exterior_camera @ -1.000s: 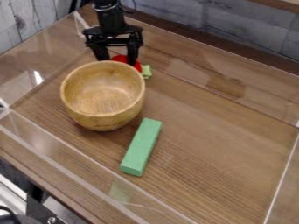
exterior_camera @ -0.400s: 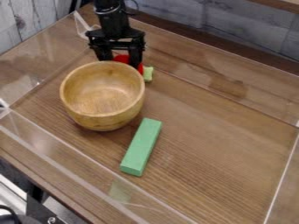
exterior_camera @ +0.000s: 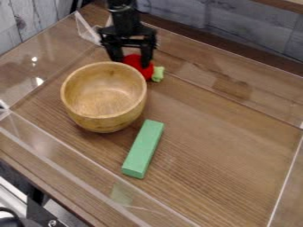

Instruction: Move the red fruit to the right

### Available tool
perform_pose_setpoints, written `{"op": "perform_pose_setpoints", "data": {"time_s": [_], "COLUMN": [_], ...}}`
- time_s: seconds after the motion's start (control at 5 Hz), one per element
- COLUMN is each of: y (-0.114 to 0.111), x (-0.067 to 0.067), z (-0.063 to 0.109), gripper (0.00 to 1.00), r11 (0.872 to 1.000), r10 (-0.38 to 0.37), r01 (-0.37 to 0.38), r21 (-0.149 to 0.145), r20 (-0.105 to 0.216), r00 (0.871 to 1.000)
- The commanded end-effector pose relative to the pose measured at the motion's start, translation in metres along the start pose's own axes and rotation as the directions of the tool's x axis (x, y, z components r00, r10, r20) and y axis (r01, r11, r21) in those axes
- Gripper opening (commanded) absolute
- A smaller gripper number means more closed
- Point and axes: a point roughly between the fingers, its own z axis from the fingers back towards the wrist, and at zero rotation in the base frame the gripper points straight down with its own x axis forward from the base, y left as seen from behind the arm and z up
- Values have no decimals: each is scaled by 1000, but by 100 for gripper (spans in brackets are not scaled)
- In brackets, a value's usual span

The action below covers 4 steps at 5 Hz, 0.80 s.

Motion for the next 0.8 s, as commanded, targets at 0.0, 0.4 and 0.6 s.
{"op": "perform_pose_setpoints", "data": {"time_s": [0.0, 0.4, 0.6], "y": [-14, -7, -18], "x": [17, 24, 16], "z": [16, 40, 61], "gripper": [0, 0, 0], "r11": [1000, 999, 998], "r10": [-6, 26, 18], "r01": [5, -24, -12], "r21": [12, -23, -63], "r20": [65, 84, 93], "r00": [998, 996, 996]}}
